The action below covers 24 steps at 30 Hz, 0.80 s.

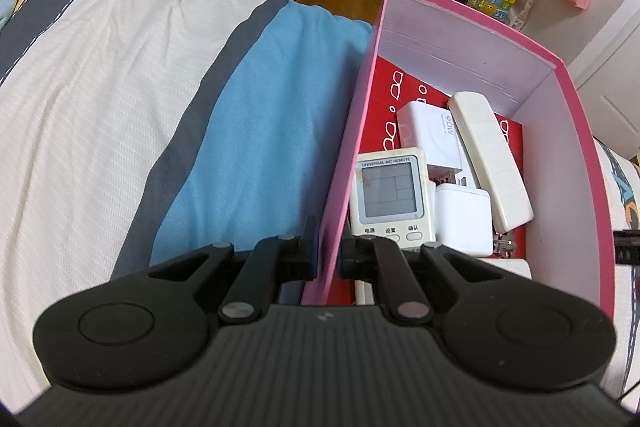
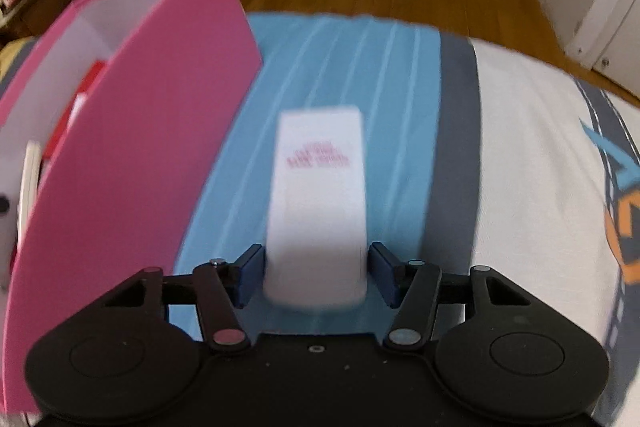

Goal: Organize rigid objects
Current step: 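Return the right tool to the bed and grasp the labelled white remote, then carry the labelled remote into the pink box and release it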

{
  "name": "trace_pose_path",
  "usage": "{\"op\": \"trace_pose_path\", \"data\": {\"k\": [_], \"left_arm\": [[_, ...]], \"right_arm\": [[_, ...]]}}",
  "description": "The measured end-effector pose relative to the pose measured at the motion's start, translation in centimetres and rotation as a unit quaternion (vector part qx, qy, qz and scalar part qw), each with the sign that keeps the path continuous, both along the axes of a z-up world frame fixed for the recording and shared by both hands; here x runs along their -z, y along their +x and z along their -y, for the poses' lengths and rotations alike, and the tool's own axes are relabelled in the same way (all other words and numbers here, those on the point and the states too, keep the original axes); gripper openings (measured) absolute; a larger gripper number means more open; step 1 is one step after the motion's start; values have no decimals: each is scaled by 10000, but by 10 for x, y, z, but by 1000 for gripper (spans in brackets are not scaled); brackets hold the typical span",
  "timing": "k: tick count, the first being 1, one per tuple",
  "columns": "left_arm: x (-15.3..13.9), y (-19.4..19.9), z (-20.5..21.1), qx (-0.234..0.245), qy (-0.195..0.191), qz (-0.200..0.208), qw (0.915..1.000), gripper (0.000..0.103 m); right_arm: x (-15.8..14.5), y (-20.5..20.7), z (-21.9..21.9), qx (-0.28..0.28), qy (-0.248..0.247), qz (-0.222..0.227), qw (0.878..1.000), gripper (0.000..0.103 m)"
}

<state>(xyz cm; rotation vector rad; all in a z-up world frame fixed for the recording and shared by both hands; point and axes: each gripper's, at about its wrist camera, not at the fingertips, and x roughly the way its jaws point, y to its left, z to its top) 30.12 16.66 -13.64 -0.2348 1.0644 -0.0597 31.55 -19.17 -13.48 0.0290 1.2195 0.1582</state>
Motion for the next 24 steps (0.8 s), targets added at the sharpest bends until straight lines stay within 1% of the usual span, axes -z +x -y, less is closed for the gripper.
{"op": "trace_pose_path", "data": {"k": [4, 7, 9, 10, 11, 12, 16, 20, 22, 24], "left_arm": [[0, 0, 0, 16, 25, 7, 10000, 8], [1, 0, 0, 26, 36, 17, 10000, 8], [2, 0, 0, 22, 19, 15, 10000, 8], [2, 0, 0, 27, 30, 14, 10000, 8], [2, 1, -1, 23, 28, 10, 10000, 8], [2, 1, -1, 13, 13, 2, 10000, 8], [2, -1, 0, 28, 56, 21, 10000, 8], [2, -2, 0, -1, -7, 18, 10000, 8], [1, -1, 1, -14, -22, 18, 10000, 8], [1, -2, 0, -4, -23, 22, 10000, 7]], "right_arm": [[1, -5, -3, -132, -274, 211, 9993, 67], [7, 0, -14, -279, -605, 716, 9952, 73], [13, 1, -23, -404, -811, 1104, 9897, 74], [14, 1, -22, -404, -782, 1211, 9887, 71], [12, 0, -20, -354, -692, 1236, 9893, 60], [10, -1, -19, -335, -629, 1261, 9895, 61], [2, -5, -16, -120, -682, 1229, 9900, 60], [-10, -11, -9, 150, -601, 1449, 9875, 60], [-20, -19, -8, 280, -603, 1560, 9855, 60], [-30, -21, -12, 295, -569, 1678, 9837, 60]]}}
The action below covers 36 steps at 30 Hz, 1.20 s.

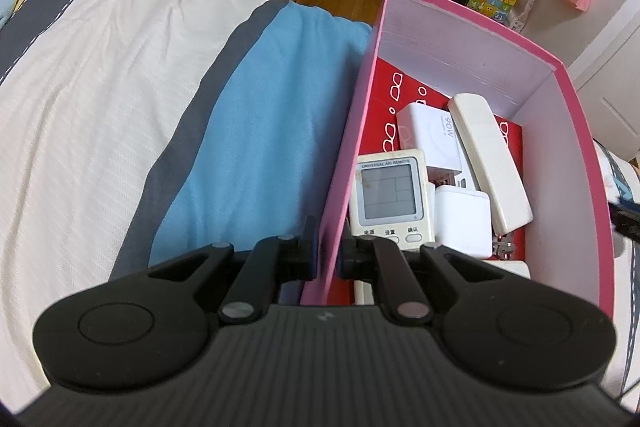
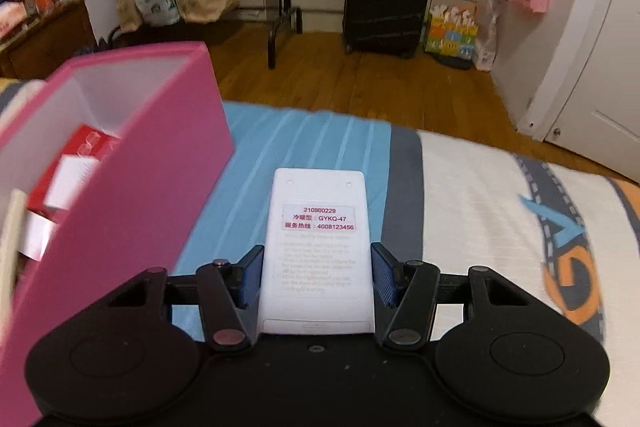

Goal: Organize rigid objects
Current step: 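Carry the labelled remote into the pink box and release it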

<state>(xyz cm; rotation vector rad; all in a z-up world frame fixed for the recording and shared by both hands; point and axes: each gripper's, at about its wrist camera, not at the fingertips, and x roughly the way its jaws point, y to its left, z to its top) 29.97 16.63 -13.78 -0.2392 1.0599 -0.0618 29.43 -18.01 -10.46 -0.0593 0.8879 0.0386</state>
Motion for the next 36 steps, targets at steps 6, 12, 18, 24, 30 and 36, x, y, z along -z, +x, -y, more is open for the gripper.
{"op": "trace_pose_path", "data": {"k": [6, 12, 18, 24, 30, 36], "left_arm": [[0, 0, -2, -4, -52, 4, 10000, 7], [-1, 2, -4, -29, -121, -19, 9999, 7], [0, 1, -6, -44, -189, -1, 9998, 7], [0, 2, -7, -6, -225, 9, 9997, 8], [1, 3, -9, -10, -314, -1, 9995, 8], [3, 5, -11, 15, -350, 14, 9994, 9]], "right_arm": [[-50, -23, -20, -302, 180, 787, 9963, 60], [-68, -45, -67, -792, 1245, 936, 9846, 61], [-54, -29, -133, -1436, 1164, 479, 9816, 61], [-37, 26, -177, -1037, 986, -364, 9890, 61], [-3, 62, -198, -983, 850, -716, 9889, 61], [15, 78, -205, -775, 1011, -735, 9891, 61]]}}
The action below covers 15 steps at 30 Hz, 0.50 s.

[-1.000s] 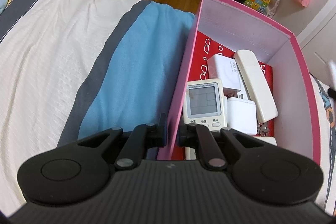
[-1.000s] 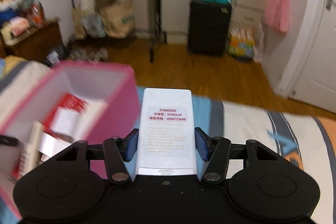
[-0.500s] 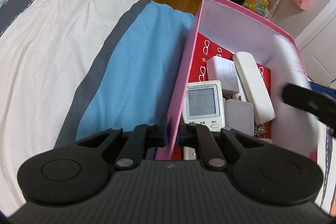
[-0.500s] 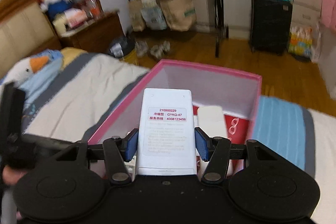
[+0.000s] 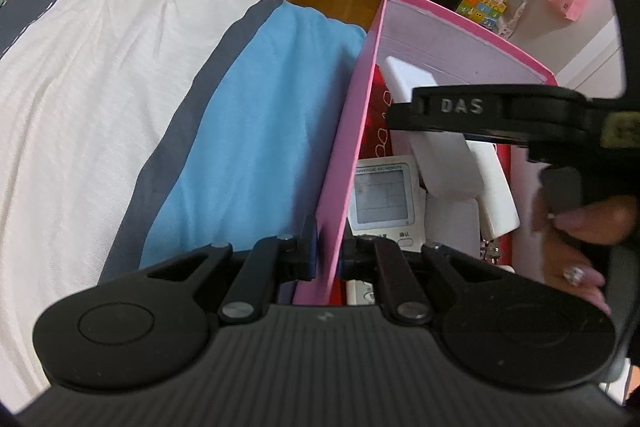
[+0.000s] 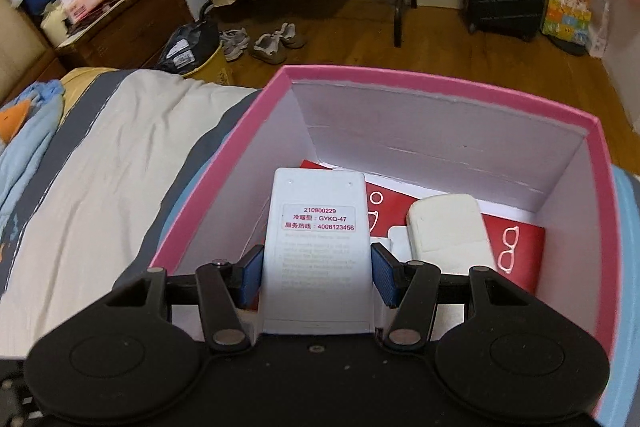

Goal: Organize rigid objects

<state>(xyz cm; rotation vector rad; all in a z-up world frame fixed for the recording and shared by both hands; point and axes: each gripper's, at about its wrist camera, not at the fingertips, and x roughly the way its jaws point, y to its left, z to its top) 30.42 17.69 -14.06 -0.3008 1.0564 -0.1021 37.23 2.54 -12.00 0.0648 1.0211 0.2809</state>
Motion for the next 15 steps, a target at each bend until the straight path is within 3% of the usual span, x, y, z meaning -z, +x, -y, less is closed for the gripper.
{"op": "trace_pose_path", "data": {"k": [5, 8, 15], "left_arm": [[0, 0, 0, 9, 6, 2, 10000, 9], [-1, -1, 0, 0, 8, 2, 10000, 9], [-2, 0, 3, -1, 146, 13, 9999, 9]], "right_arm": [[2, -1, 9, 271, 265, 84, 9992, 64], [-13, -15, 25, 642, 468, 587, 9951, 68], [-51, -62, 63, 660, 611, 1094, 9899, 68]]}}
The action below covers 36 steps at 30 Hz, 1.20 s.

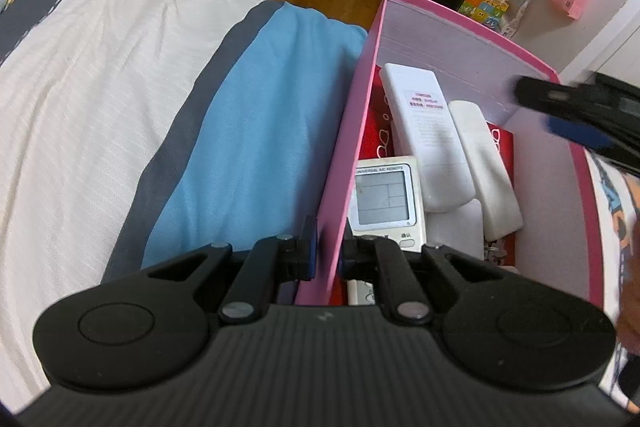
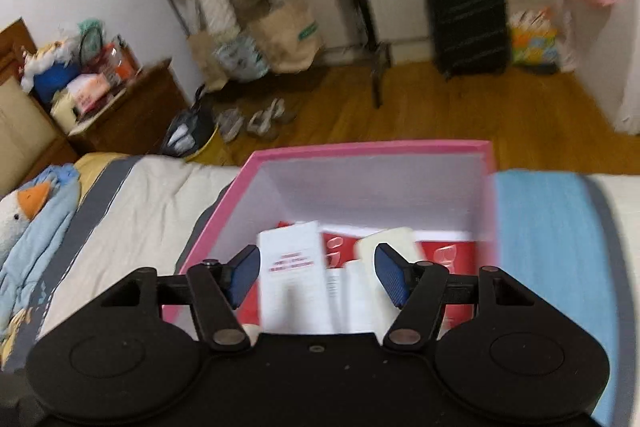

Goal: Organize rigid objects

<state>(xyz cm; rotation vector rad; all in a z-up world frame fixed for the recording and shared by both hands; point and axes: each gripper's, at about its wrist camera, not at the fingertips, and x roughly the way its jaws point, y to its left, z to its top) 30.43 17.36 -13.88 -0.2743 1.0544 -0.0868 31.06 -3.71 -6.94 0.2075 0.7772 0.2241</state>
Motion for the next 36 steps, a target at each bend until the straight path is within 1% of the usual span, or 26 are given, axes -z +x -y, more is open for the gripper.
{"op": "trace_pose_path", "data": {"k": [1, 4, 6, 9, 12, 16, 18, 21, 24, 25, 28, 29, 31, 32, 33, 34, 35, 36], "left_arm": [[0, 0, 1, -8, 12, -6, 10000, 9], [-2, -3, 2, -37, 71, -20, 10000, 9], [-5, -6, 5, -47, 180, -3, 9998, 9], [-13, -15, 12, -57, 453, 83, 9989, 9], [-29, -30, 18, -53, 729, 325, 9968, 9], [-56, -58, 21, -126, 859, 677, 9939, 9], [-70, -76, 25, -160, 908, 889, 9918, 9], [-86, -100, 35, -200, 886, 1074, 9901, 9], [-102, -124, 55, -91, 1112, 1352, 9845, 9], [-107, -131, 60, -48, 1133, 1426, 9833, 9], [-123, -155, 72, -23, 929, 1603, 9827, 9], [-126, -163, 77, 3, 889, 1643, 9824, 9], [-133, -180, 86, 77, 830, 1745, 9811, 10], [-134, -189, 91, 129, 824, 1776, 9806, 11], [-135, -198, 96, 186, 825, 1804, 9800, 13], [-135, -205, 100, 225, 832, 1821, 9795, 17], [-134, -213, 104, 246, 853, 1843, 9789, 19], [-133, -219, 109, 248, 884, 1859, 9783, 24]], "right_arm": [[-6, -11, 7, 114, -33, 133, 9998, 68], [-19, -32, 26, 171, -79, 371, 9991, 68], [-31, -49, 42, 217, -76, 553, 9982, 68], [-48, -78, 64, 286, -60, 782, 9965, 68], [-61, -108, 87, 307, -130, 921, 9952, 68], [-78, -146, 115, 277, -30, 1071, 9939, 68], [-85, -163, 123, 247, -66, 1200, 9924, 68], [-96, -192, 130, 222, -333, 1408, 9892, 69], [-101, -222, 137, 297, -404, 1719, 9838, 70], [-103, -231, 139, 343, -381, 1790, 9825, 70], [-103, -253, 146, 466, -391, 1934, 9792, 75], [-102, -262, 149, 539, -434, 2033, 9767, 80], [-97, -277, 155, 659, -588, 2186, 9718, 84], [-93, -282, 159, 769, -653, 2194, 9704, 86], [-90, -287, 161, 877, -665, 2159, 9702, 89], [-87, -290, 165, 1009, -646, 2071, 9709, 95], [-85, -292, 166, 1080, -649, 1963, 9724, 96], [-83, -293, 165, 1101, -711, 1872, 9735, 96]]}}
